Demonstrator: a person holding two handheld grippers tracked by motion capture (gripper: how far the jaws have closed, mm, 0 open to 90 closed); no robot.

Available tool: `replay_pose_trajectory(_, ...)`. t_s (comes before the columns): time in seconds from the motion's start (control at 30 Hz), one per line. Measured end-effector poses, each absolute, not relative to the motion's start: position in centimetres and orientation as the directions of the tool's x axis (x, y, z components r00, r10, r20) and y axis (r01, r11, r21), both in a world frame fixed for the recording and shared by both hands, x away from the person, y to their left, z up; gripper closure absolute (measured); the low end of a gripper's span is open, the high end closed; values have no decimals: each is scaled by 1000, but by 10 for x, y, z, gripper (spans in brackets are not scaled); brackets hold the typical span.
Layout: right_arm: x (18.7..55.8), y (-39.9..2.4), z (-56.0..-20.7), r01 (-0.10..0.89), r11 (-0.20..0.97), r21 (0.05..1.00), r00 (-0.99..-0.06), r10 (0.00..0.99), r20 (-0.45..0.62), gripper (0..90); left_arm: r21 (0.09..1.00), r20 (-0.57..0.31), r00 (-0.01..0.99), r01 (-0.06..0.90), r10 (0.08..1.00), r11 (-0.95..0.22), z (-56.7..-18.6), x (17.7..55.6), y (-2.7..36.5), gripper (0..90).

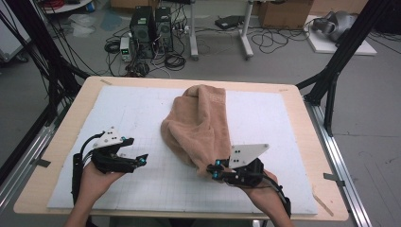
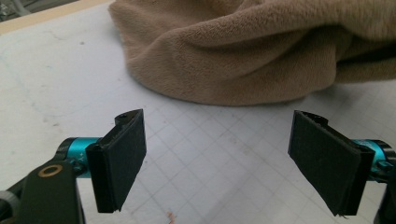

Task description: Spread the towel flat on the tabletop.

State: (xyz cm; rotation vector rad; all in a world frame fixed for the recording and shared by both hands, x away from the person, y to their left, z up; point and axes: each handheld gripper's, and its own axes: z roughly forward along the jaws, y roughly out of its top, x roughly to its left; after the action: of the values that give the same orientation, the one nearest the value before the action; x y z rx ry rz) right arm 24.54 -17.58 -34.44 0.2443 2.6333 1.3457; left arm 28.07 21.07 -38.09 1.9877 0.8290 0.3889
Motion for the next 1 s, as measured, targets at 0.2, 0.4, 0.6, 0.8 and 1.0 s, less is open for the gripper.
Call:
replay_pose_trajectory(0.2, 260, -193, -349, 126, 510, 851, -949, 313, -47, 616, 834, -48, 741, 399, 670, -381, -387, 291, 195, 234)
replay_pose_trajectory(0.4, 294, -207, -366, 217, 515, 829, -896, 443, -41, 553, 821, -61, 753, 411, 656, -395, -393, 314, 174, 269)
replay_pose_trajectory(0.6, 325, -205, -398, 295, 552, 780, -870, 492, -19, 521, 788, -76, 779, 430, 623, -441, -407, 337, 149, 332)
replay_pose_trajectory(0.8, 334, -193, -419, 334, 611, 718, -871, 490, -12, 539, 738, -65, 779, 458, 624, -495, -426, 353, 130, 424)
replay_pose_trajectory(1.0, 338, -189, -435, 355, 623, 697, -874, 486, 11, 624, 714, -7, 777, 444, 629, -541, -436, 356, 115, 600)
